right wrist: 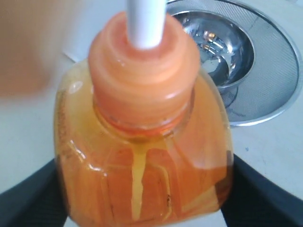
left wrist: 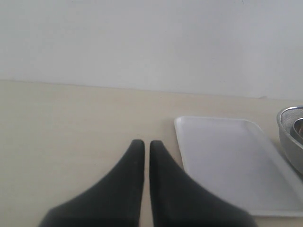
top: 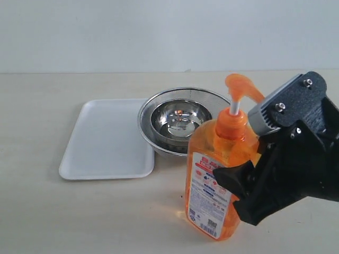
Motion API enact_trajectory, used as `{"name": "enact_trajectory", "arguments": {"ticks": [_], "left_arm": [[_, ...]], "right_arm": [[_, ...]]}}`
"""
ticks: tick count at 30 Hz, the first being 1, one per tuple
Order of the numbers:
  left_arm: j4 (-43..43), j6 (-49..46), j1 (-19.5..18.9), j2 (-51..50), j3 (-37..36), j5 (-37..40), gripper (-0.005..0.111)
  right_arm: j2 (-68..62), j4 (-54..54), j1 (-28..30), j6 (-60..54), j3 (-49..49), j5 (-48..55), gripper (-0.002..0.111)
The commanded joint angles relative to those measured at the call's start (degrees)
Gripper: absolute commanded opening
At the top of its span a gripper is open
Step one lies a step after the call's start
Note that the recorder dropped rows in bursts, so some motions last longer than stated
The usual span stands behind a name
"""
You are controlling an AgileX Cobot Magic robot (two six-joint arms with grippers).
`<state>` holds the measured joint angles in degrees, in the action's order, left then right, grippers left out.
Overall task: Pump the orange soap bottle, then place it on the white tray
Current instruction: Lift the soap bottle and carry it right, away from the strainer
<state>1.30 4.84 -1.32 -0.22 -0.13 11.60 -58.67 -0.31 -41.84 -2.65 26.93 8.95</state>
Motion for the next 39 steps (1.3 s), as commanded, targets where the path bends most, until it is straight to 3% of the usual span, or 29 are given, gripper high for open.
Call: {"name": "enact_trajectory", "arguments": {"ticks": [1,4,7,15,25,33,39], "left_arm": [[-0.2,-0.1,0.3,0.2,0.1,-0.9,0.005],[-0.2,-0.1,0.3,0.2,0.1,-0.9,0.005],[-0.2,-0.1,0.3,0.2,0.1,-0.9,0.005],[-0.2,-0.1,0.3,0.2,0.1,-0.9,0.005],[-0.2,-0.1,0.3,0.2,0.1,-0.9,0.005],[-0.2,-0.1,0.3,0.2,0.1,-0.9,0.005],[-0.2,-0.1,0.3,0.2,0.1,-0.9,0.005]], "right_arm": [[5.6,-7.5,0.2,7.0,-0.2,5.5,0.0],[9.2,-23.4,0.2,22.7,-0.2,8.0,0.0],[11.9,-46.8,0.2,45.9,-0.2,12.9,0.0],[11.5,-78.8,0.2,77.3,-0.2,19.0,0.0],[4.7,-99.6,0.2,96.7,-0.2,25.9,0.0],[-2.3,-99.6,0.2,100.2,0.3,33.7,0.0],[-6.1,-99.6,0.2,100.0,3.2,34.0,0.0]]}}
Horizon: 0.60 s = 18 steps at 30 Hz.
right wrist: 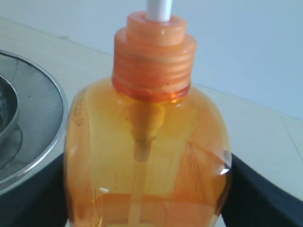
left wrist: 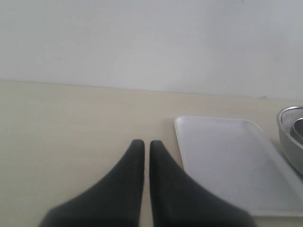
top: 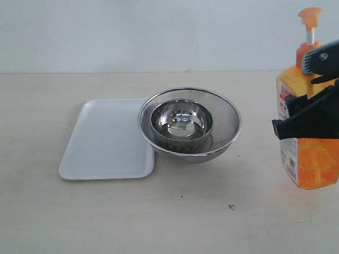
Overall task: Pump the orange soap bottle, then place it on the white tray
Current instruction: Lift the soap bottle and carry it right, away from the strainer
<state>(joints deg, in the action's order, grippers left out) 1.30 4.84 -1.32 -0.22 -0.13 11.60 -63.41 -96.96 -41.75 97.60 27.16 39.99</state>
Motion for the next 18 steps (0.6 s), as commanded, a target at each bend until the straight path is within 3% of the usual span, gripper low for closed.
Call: {"name": "enact_trajectory", "arguments": {"ticks": [1,7,18], "left_arm": [[-0.2,-0.1,0.3,0.2,0.1,-0.9,0.005],[-0.2,-0.1,0.3,0.2,0.1,-0.9,0.005],[-0.2,-0.1,0.3,0.2,0.1,-0.9,0.005]], "right_arm": [[-1.3,-3.0,0.1,-0.2,3.4,3.1,0.0],[-2.9,-3.0,0.8,-0.6,6.2,4.3,0.0],[-9.9,-3.0,13.0,-0.9,13.5,-8.3,0.0]]}}
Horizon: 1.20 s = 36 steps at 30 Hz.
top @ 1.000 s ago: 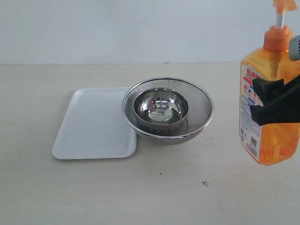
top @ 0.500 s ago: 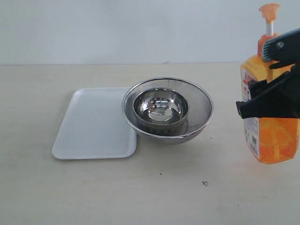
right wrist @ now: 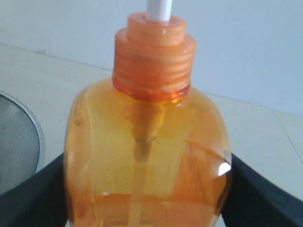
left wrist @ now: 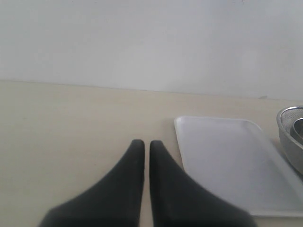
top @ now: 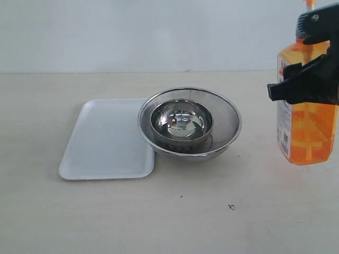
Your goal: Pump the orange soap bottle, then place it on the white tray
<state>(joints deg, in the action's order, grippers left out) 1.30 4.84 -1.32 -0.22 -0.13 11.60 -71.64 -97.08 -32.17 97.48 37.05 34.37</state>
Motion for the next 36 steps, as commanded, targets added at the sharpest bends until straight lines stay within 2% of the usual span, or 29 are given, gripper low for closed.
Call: {"name": "enact_trajectory", "arguments": {"ticks": [1,14,23,29,36], "left_arm": [[-0.2,-0.1,0.3,0.2,0.1,-0.9,0.005],[-0.2,-0.1,0.3,0.2,0.1,-0.9,0.005],[-0.2,-0.1,0.3,0.2,0.1,-0.9,0.005],[-0.2,-0.1,0.3,0.2,0.1,-0.9,0.005],[-0.2,-0.1,0.3,0.2,0.1,-0.9,0.005]], "right_arm": [[-2.7,-2.9,4.3,-0.8,4.8,-3.1,0.0],[-15.3,-2.9,5.9,-0.9,14.9,-4.6,0.0],[-19.7,-2.9,5.9,1.0,15.2,-5.5,0.0],[-20.6,-2.9,5.9,1.0,14.4,-10.9,0.0],[-20.6,-2.9,5.9,1.2,10.4,-8.8,0.0]]}}
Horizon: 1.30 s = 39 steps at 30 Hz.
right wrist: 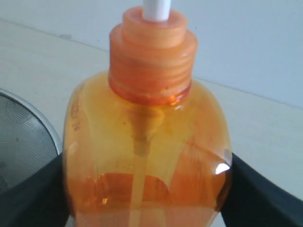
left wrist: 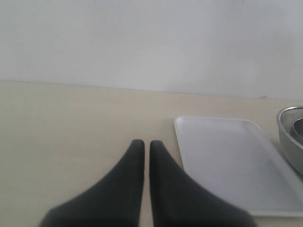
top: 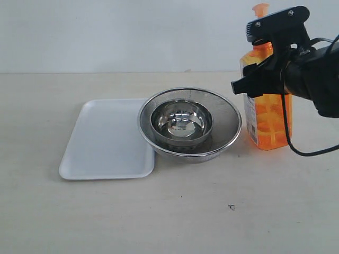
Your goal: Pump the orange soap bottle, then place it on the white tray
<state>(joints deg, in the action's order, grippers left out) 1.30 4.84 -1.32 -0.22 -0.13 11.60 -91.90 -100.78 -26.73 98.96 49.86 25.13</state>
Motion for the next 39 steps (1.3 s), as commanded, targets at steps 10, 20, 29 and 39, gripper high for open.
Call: {"name": "enact_trajectory", "arguments": {"ticks": [10,20,29,39], "left_arm": [[-0.2,-0.1,0.3,0.2,0.1,-0.9,0.005],[-0.2,-0.1,0.3,0.2,0.1,-0.9,0.005],[-0.2,-0.1,0.3,0.2,0.1,-0.9,0.005],[0.0,-0.1,0.3,0.2,0.1,-4.1,0.005]], "right_arm": [[0.0,0.8,0.4,-0.3,-2.7,-0.8,0.0],[2.8,0.8,0.4,0.1,-2.7,-1.7,0.0],[2.6,0.8,0.4,0.1,-2.7,-3.2,0.0],[2.5,0.8,0.4,-0.1,-3.2,-4.9,0.0]]}}
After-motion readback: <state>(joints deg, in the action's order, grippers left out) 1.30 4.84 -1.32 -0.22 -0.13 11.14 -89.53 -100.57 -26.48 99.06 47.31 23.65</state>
